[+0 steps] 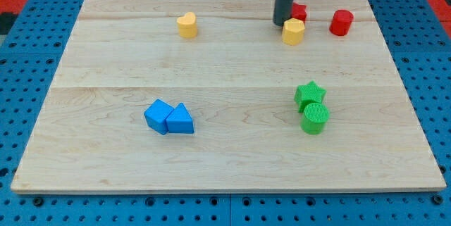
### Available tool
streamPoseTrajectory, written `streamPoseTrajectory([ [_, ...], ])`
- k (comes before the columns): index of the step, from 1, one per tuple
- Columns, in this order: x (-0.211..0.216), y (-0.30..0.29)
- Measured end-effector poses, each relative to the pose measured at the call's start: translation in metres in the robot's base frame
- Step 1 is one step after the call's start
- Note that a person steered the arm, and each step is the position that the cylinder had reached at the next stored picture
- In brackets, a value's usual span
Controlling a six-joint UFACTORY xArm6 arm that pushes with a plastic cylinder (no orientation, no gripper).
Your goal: Move the red star closer to the red circle
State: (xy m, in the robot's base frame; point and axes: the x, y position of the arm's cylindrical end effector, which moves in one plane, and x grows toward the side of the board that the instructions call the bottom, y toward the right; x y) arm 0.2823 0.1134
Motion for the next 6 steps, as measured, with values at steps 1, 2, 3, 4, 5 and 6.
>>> streamPoseTrajectory([
  [1, -0.003, 0.022],
  [2, -0.003, 0.047],
  [3, -0.004, 0.02],
  [4, -0.025, 0.014],
  [5, -0.05, 0.014],
  [6, -0.056, 0.048],
])
